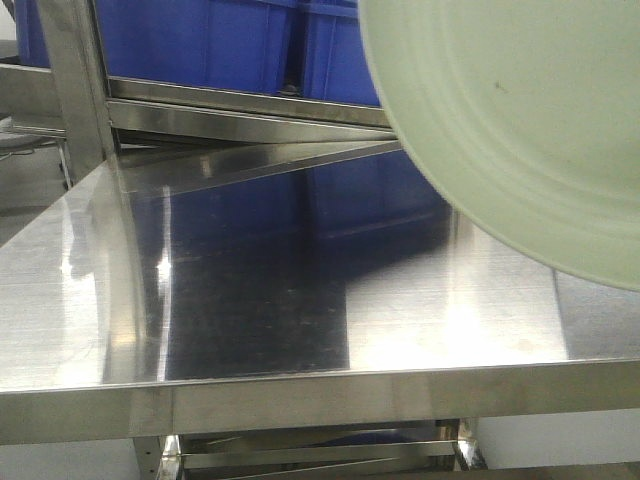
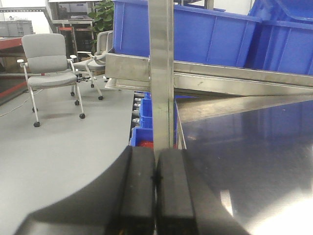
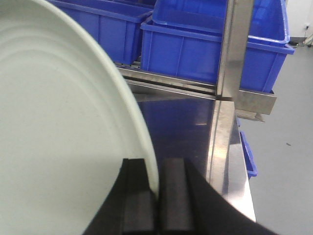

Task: Place green plate on second shelf with right arm
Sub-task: 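Drive the base away from the table holding the plate upright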

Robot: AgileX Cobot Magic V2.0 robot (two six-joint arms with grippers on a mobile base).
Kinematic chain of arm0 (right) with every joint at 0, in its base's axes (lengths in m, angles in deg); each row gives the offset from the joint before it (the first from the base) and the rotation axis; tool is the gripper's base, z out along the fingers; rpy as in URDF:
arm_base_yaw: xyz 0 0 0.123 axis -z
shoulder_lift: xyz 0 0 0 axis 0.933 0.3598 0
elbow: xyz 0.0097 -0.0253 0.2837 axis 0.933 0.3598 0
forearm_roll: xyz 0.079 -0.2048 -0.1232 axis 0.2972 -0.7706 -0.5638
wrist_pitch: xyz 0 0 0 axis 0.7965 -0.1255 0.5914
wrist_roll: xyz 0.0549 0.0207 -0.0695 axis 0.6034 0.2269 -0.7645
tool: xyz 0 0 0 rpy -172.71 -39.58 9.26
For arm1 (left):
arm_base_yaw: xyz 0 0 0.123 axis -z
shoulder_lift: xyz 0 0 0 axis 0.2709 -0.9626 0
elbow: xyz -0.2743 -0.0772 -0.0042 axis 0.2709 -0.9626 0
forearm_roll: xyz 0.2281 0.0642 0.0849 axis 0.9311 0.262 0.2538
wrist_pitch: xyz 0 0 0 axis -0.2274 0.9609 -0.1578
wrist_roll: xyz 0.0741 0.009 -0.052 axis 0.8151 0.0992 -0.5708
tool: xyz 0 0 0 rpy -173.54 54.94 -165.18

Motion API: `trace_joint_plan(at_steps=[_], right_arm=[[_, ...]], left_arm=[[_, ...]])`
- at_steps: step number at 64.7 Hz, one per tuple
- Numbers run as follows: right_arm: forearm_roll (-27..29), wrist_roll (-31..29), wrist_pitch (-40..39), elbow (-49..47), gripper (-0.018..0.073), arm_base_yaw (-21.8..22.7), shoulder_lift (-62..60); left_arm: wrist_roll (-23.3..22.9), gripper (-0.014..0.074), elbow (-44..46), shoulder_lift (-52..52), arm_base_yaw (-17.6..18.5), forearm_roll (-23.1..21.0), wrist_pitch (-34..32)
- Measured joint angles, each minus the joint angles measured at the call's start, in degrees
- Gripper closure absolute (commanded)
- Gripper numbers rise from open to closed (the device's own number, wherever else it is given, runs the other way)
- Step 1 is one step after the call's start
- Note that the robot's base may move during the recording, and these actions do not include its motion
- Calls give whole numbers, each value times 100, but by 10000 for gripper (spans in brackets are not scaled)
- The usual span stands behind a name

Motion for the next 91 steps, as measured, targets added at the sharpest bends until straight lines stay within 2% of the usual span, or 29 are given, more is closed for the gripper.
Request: trace_joint_plan(at_steps=[17, 30, 38, 52, 66, 81, 91], right_arm=[[-36, 0, -169, 38, 510, 0, 0], [-641, -9, -335, 111, 510, 0, -9], [-858, -9, -515, 287, 510, 285, -52], [-882, -9, -685, 735, 510, 1081, -346], [-803, -9, -1122, 1329, 510, 1147, -757], [-670, -9, -1258, 1427, 510, 1147, -757], [-730, 202, -1316, 1485, 510, 1147, -757]], left_arm=[[0, 466, 0, 0, 0, 0, 0], [0, 466, 0, 0, 0, 0, 0], [0, 466, 0, 0, 0, 0, 0], [0, 466, 0, 0, 0, 0, 0], [0, 466, 0, 0, 0, 0, 0], [0, 466, 0, 0, 0, 0, 0], [0, 466, 0, 0, 0, 0, 0]])
